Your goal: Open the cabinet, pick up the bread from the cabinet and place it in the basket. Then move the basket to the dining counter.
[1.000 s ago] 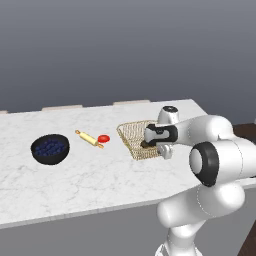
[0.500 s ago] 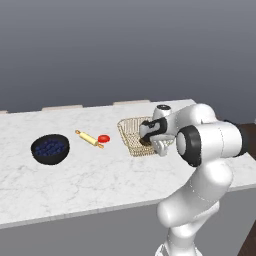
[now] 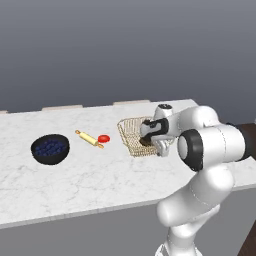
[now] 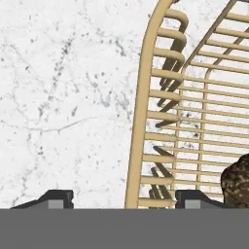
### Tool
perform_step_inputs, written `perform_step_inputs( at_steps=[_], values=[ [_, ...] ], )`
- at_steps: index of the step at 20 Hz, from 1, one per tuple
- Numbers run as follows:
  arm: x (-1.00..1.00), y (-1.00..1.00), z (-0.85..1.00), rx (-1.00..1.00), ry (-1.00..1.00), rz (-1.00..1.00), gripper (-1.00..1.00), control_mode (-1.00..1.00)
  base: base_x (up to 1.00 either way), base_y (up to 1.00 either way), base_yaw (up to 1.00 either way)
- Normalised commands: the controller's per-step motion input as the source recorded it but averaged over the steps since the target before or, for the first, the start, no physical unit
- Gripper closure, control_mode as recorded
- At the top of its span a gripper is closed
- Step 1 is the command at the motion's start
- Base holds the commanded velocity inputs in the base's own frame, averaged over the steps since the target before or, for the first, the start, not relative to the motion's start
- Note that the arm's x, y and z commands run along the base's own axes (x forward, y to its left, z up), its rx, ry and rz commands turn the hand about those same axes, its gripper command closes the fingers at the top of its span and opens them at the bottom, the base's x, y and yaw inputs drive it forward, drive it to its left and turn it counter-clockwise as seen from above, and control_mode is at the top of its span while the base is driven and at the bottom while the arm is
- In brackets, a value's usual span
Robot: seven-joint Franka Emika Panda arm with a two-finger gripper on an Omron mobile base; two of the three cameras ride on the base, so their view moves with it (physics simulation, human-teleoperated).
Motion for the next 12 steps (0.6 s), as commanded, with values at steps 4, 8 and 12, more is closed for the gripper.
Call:
perform_step_inputs(
  at_steps=[4,8,12],
  values=[
    [-0.62,0.0,0.4,0.0,-0.04,0.02,-1.0,-1.0,0.0,0.0,0.0],
    [-1.0,0.03,0.68,0.04,0.0,0.0,-1.0,-1.0,0.0,0.0,0.0],
    [-1.0,0.14,0.74,0.11,0.0,-0.3,-1.0,-1.0,0.0,0.0,0.0]
  ],
)
